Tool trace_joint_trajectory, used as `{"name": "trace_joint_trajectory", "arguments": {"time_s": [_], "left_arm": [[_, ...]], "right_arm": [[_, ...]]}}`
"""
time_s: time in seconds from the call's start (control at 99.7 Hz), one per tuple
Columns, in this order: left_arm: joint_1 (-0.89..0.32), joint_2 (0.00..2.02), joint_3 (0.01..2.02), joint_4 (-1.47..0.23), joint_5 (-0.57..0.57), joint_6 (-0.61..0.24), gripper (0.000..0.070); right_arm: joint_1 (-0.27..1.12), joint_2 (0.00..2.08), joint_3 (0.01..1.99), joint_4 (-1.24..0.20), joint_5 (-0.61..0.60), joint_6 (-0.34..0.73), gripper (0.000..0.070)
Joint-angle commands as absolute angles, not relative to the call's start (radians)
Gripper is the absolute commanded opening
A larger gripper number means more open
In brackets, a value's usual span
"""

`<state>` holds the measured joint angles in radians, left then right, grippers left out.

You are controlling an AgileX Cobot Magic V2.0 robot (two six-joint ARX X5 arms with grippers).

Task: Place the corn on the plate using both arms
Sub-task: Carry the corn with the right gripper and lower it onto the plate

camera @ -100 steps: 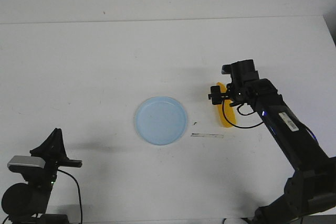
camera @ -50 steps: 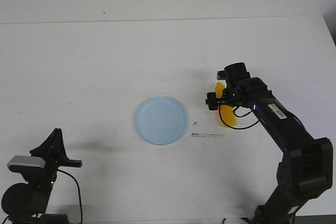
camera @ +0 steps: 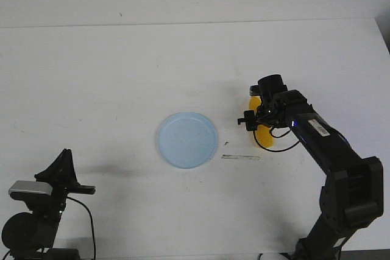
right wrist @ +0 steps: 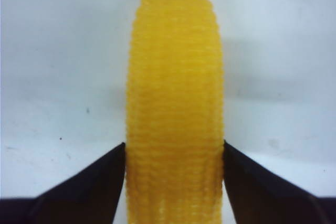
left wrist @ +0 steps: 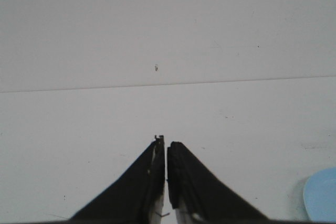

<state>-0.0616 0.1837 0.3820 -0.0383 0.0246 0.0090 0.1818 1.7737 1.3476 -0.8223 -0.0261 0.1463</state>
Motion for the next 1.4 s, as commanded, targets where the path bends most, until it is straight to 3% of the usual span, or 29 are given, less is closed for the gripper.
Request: {"name": "trace_joint_trajectory", "arguments": {"time_s": [0.0,0.391,0.481,0.652,0.732,1.013,1.294,1.394], "left_arm": [[-0.061,0.183,0.392,-0.028,0.022,0.015,0.0001],[-0.061,0.183,0.392,-0.028,0.022,0.015,0.0001],[-0.061,0.183,0.392,-0.028,0.022,0.015,0.0001],[-0.061,0.183,0.392,-0.028,0.022,0.015,0.0001],[-0.061,0.183,0.392,-0.028,0.022,0.015,0.0001],[-0.061,0.183,0.392,-0.028,0.022,0.015,0.0001],[-0.061,0.183,0.392,-0.028,0.022,0.015,0.0001],[-0.061,0.183,0.392,-0.028,0.022,0.015,0.0001]], "right_arm": [[0.185,1.795,1.368,-0.820,-0.026,0.141,0.0309],[0.186,1.721,1.397,-0.808,-0.062,0.154,0.0310],[0.208,1.700,1.417,-0.799,-0.166,0.189,0.0310],[0.267,1.695,1.421,-0.721,-0.479,0.210,0.0310],[0.309,1.704,1.421,-0.680,-0.551,0.213,0.0310],[0.457,1.763,1.419,-0.636,-0.542,0.239,0.0310],[0.519,1.844,1.419,-0.632,-0.502,0.302,0.0314],[0.525,1.863,1.419,-0.636,-0.479,0.319,0.0356]]}}
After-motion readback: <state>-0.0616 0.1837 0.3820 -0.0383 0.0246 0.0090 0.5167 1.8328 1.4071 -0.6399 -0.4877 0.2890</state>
